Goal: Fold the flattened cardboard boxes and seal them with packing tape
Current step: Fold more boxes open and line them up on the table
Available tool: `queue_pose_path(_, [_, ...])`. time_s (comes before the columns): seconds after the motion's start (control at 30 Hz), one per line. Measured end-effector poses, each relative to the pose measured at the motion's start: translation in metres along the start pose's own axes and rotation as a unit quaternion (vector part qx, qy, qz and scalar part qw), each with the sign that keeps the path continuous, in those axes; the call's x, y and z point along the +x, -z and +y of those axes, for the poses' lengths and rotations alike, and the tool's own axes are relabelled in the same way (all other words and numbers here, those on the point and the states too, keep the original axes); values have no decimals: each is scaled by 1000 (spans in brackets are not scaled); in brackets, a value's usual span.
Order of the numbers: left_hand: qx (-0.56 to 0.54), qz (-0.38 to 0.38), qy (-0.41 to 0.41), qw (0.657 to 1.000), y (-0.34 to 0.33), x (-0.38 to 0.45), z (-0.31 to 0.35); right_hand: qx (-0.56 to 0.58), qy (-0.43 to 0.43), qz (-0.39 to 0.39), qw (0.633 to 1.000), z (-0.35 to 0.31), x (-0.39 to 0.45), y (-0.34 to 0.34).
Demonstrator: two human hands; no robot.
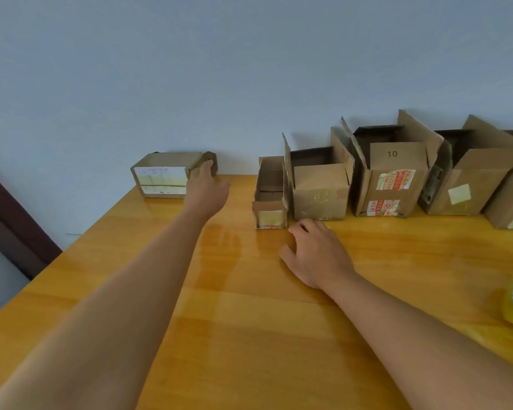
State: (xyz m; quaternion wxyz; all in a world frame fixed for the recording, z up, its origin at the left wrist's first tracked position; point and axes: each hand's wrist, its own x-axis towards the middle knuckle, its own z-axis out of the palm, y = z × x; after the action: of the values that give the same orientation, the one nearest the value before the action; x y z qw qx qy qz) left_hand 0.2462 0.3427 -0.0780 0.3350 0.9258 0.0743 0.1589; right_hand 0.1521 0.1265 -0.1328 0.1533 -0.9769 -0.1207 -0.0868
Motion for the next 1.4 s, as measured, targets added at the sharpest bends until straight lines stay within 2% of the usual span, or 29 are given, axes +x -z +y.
queue_pose_path(0.1, [150,17,-18,988,3,19,-15,-5,-1,0,1000,1,1,-2])
queue_pose_path(0.2, [223,23,-14,974,1,40,-30,-9,-2,-1,1000,2,3,-3])
queue_pose_path(0.33, [258,22,43,965,4,59,-45,-17,1,-1,1000,2,5,-5])
queue_pose_path(0.47, [257,100,7,961,9,60,-50,-20,1,3,1000,3,5,-6])
queue_pose_path(0.63, [216,115,-45,968,9,36,-48,-23,1,0,1000,1,3,-3])
queue_pose_path(0.87, [81,110,-96,986,8,-27,-33,-16,-4,-4,1000,-1,-2,3])
queue_pose_path(0.97, [29,83,-66,994,9,-48,-30,-12,-6,-5,1000,-3,-4,6])
queue_pose_path(1.13, [-83,45,57,994,10,-65,-35,-4,-7,-13,1000,-4,-7,10])
queue_pose_path(1.4, [-116,0,112,987,7,-64,-41,-1,-3,-8,1000,-3,-5,9])
